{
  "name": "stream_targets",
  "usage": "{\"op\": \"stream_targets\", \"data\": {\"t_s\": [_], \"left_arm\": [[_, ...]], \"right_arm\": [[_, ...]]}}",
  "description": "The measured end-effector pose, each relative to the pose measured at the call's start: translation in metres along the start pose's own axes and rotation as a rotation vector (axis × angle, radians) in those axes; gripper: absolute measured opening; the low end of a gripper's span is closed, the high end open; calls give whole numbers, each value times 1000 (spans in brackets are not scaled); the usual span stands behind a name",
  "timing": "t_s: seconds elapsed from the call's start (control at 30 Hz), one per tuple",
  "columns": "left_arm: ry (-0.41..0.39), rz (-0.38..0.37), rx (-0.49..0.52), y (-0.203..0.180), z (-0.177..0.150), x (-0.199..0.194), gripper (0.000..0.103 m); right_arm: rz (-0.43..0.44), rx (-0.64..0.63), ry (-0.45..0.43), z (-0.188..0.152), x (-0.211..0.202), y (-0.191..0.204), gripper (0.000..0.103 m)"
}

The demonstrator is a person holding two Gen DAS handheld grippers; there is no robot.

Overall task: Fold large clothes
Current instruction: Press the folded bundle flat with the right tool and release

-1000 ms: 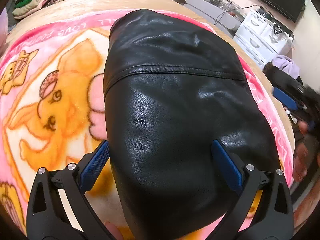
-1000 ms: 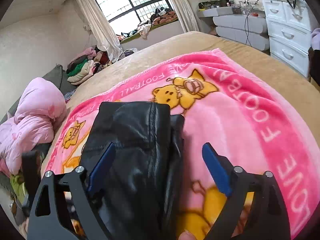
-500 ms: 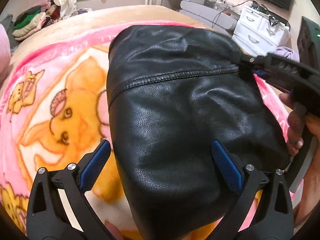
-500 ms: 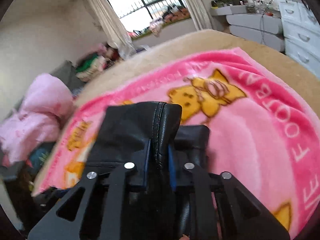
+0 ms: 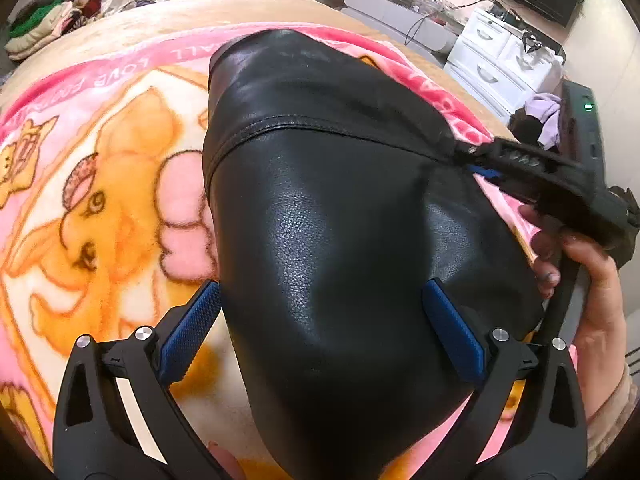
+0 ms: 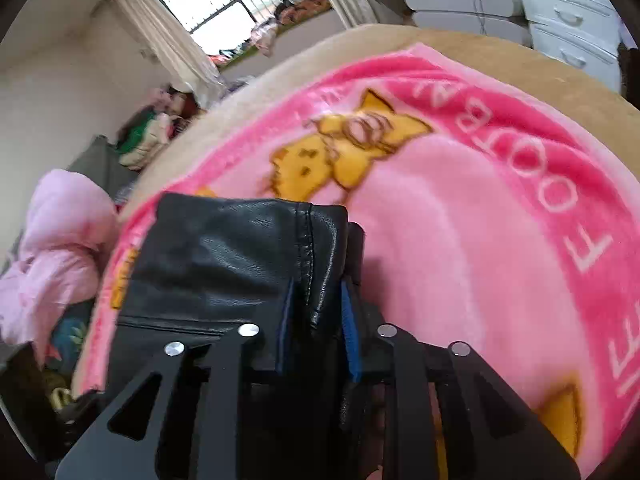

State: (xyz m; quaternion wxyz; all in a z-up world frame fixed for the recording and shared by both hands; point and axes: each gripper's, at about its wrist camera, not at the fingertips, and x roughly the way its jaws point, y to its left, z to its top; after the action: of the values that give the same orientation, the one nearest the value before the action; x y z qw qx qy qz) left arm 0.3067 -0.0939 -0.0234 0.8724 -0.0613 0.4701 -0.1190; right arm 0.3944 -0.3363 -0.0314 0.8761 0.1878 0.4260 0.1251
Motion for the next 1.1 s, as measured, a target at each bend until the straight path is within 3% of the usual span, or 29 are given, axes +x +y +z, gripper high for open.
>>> {"op": "stream_targets", "data": {"t_s": [0.07,0.17,0.33,0.5,0.67,1.1], "left_arm": [[-6,22,16,-2,0,-1,95],[-10,34,23,-4,-1,-2,95],[-12,45,29,-6,-2,-5,95],[-18,56,34,-7,-1,-9,95],[-29,64,20,-8,0,-13,95],[-51,91,-36,-5,7,-33,94]], "right_arm": [[-24,-28,-4,-2,-1,4,26],[-73,-51,-9,-4,-6,8,42],[-48,-16,7,-4,-8,2,43],[-65,-38,13,-5,-17,3,61],[-32,-31,35,-10,-24,2,68],[-4,-65,-9,-13,-49,11,91]]}}
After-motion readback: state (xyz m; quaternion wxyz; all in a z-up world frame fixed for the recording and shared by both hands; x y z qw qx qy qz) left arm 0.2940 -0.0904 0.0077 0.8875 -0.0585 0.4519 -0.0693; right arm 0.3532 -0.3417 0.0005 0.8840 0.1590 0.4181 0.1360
